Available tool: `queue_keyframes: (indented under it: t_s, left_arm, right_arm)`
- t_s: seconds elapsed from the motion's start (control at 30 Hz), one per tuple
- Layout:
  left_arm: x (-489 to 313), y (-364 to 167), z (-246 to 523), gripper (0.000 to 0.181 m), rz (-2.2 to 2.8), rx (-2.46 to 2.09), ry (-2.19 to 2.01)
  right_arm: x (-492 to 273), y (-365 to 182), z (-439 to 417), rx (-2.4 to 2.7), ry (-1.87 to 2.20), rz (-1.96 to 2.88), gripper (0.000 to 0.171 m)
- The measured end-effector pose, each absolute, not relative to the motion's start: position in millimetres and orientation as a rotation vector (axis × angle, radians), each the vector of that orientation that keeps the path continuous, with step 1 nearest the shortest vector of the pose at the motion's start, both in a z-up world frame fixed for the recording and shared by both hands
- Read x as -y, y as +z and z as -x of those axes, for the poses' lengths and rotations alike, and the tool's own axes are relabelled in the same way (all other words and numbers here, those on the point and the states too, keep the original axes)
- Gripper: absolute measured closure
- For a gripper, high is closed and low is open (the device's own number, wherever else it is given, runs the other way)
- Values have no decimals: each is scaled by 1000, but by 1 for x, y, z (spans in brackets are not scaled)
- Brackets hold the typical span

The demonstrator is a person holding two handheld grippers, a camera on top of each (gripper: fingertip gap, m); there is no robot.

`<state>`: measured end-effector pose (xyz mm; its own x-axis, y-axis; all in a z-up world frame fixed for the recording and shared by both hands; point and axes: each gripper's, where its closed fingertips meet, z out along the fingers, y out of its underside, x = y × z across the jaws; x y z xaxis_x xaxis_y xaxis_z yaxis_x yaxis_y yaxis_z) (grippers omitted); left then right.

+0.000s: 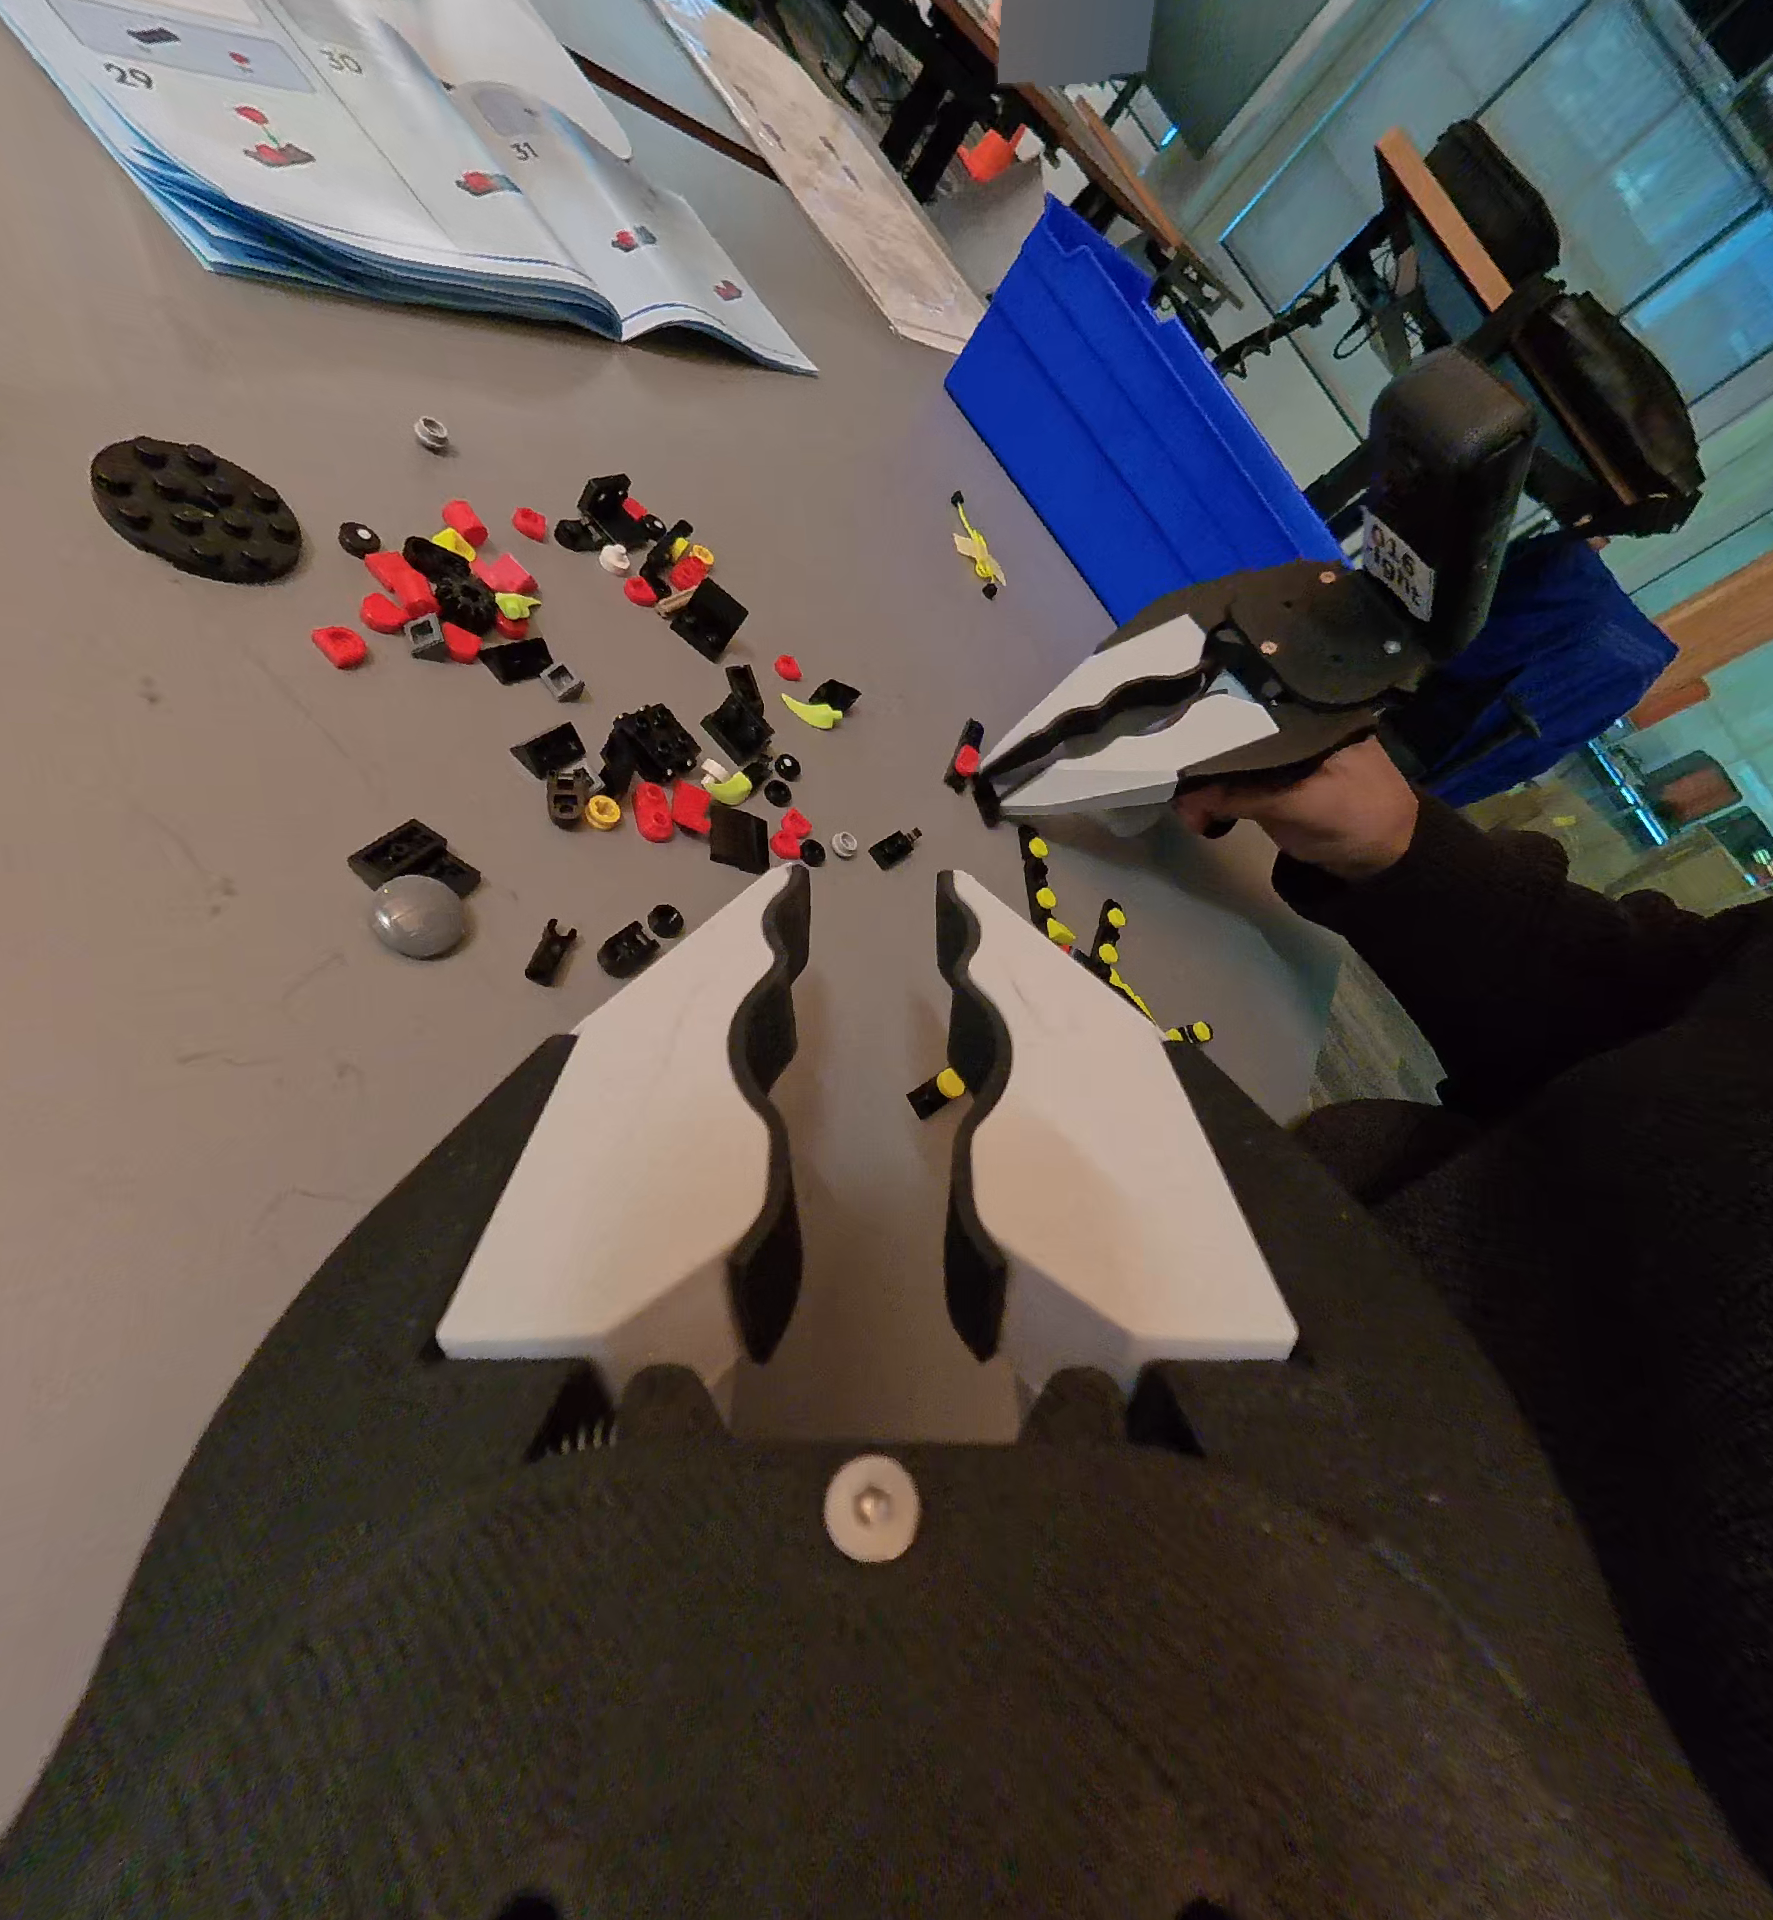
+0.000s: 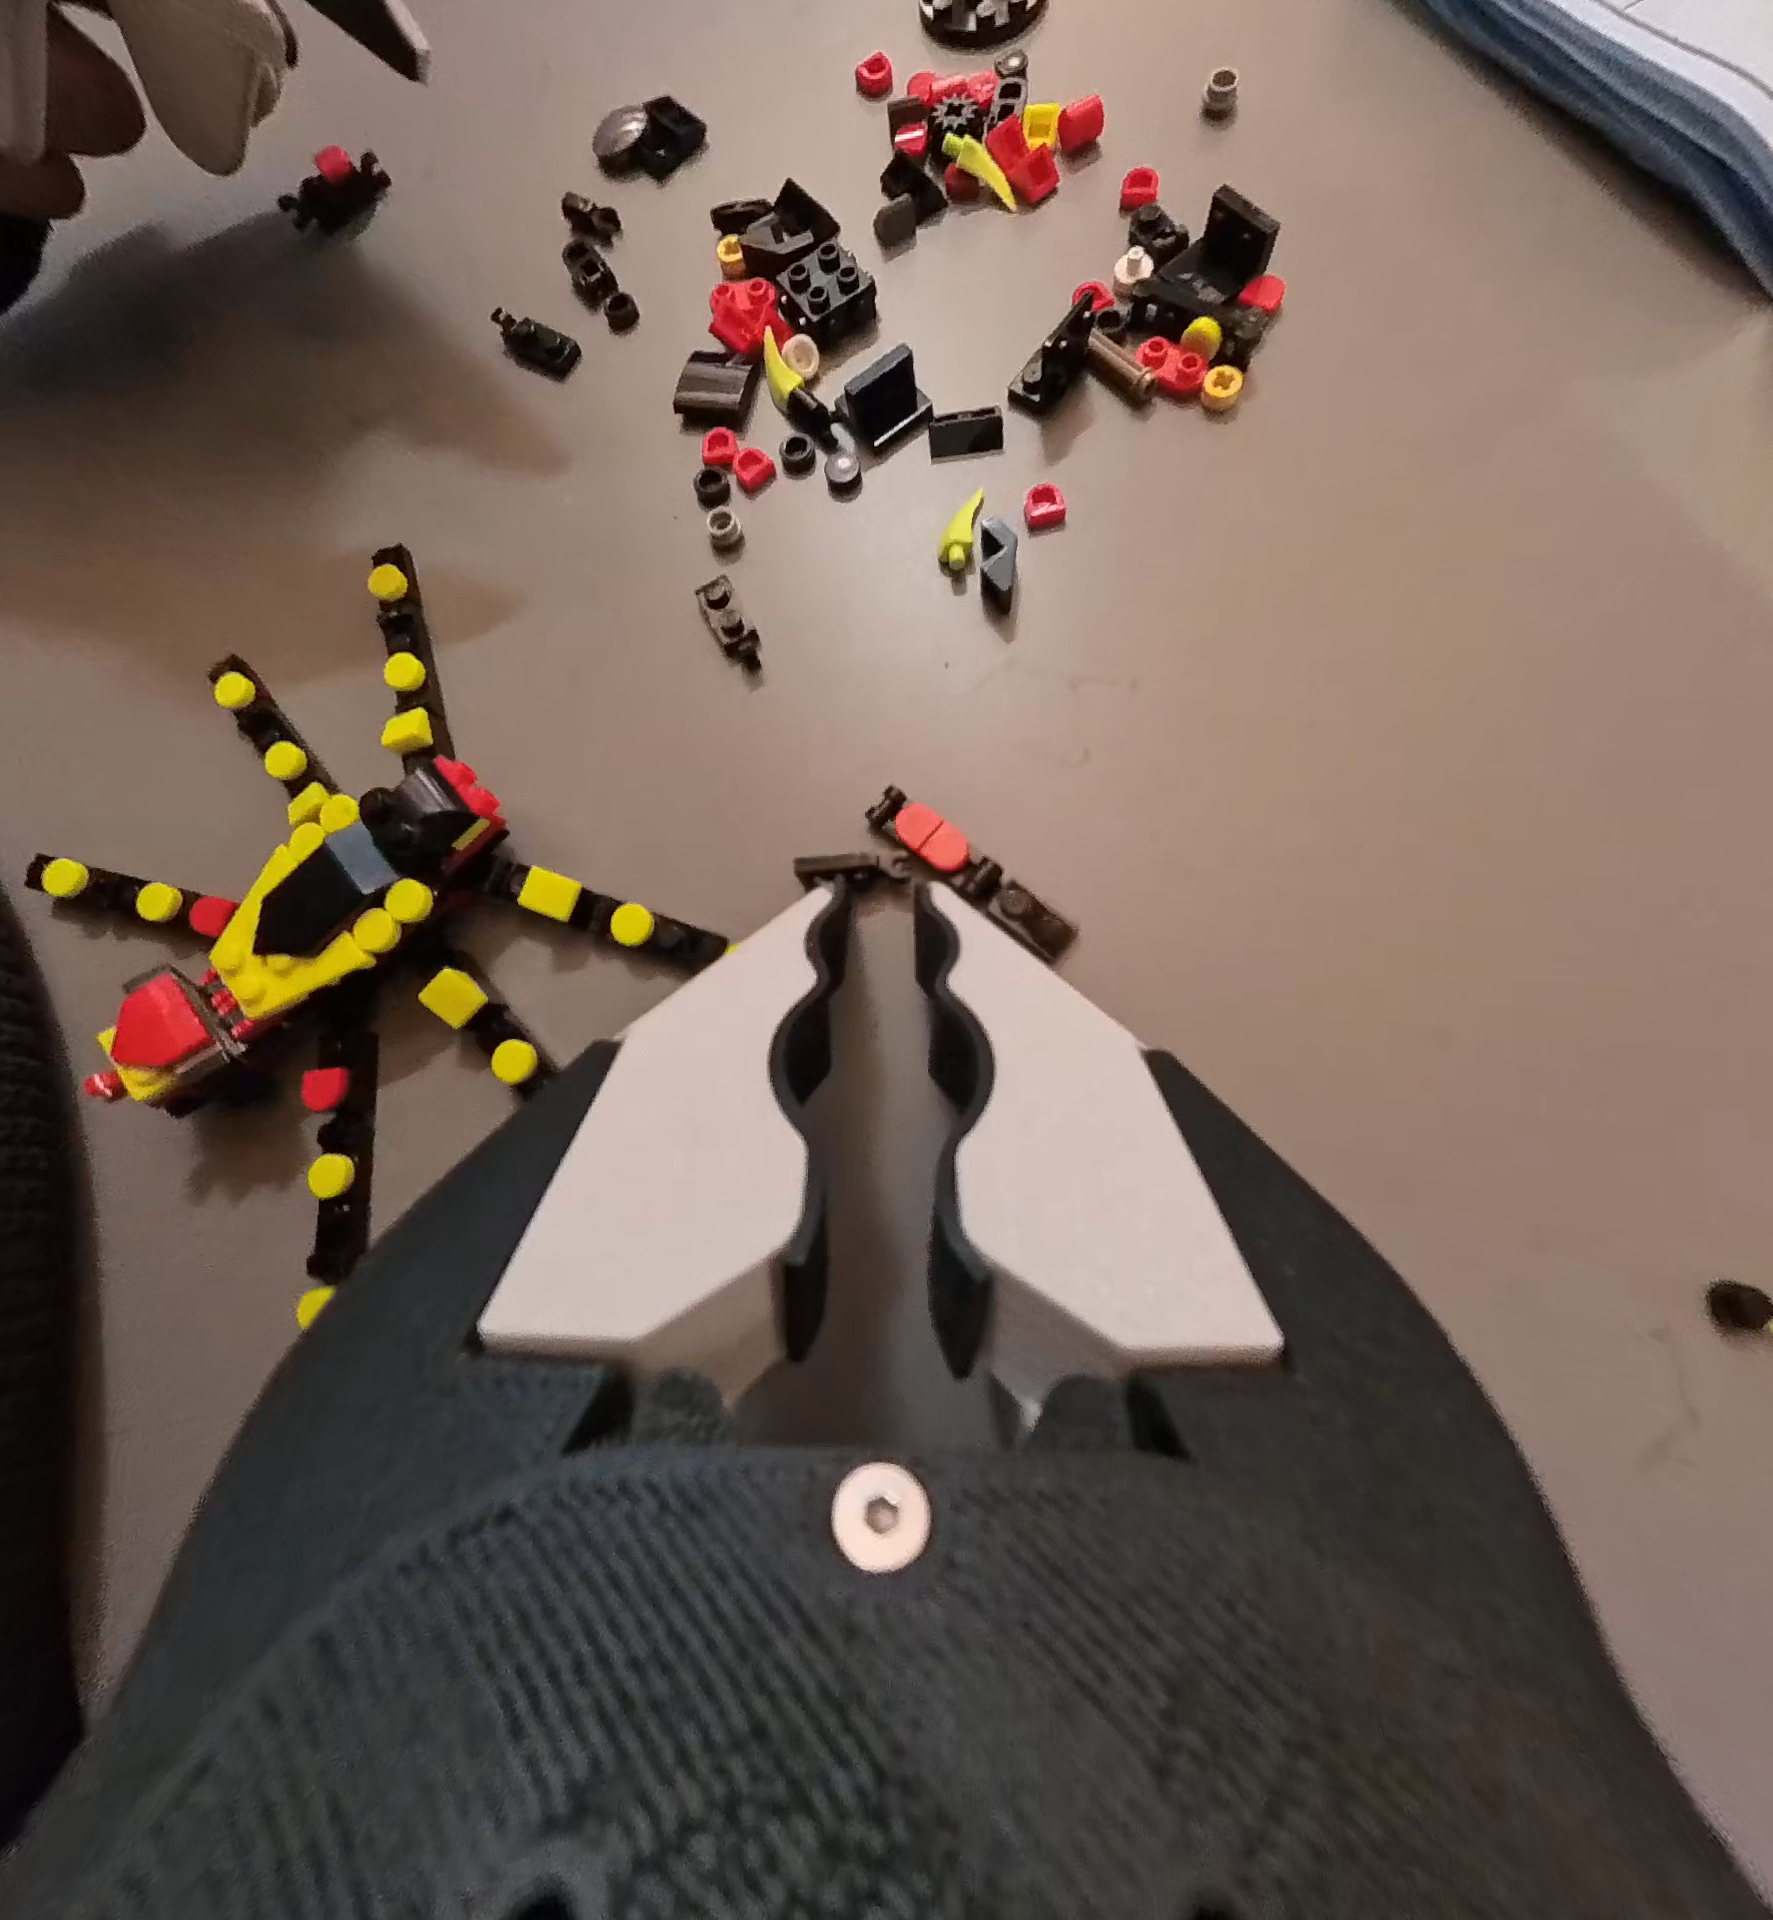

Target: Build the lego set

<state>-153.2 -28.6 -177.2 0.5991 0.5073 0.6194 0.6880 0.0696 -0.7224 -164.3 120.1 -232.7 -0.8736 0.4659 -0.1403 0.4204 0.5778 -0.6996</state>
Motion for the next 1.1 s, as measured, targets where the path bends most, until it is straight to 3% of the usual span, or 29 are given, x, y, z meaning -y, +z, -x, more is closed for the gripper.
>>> queue_keyframes:
  t_s: [0.6, 1.1]
  left_arm:
    - [27, -184, 154, 158, 1602, 1043, -186]
    - [35, -177, 163, 161, 1543, 1066, -147]
  right_arm:
    - [-83, -233, 155, 2788, 1203, 625, 168]
    - [-54, -214, 154, 2730, 1367, 527, 162]
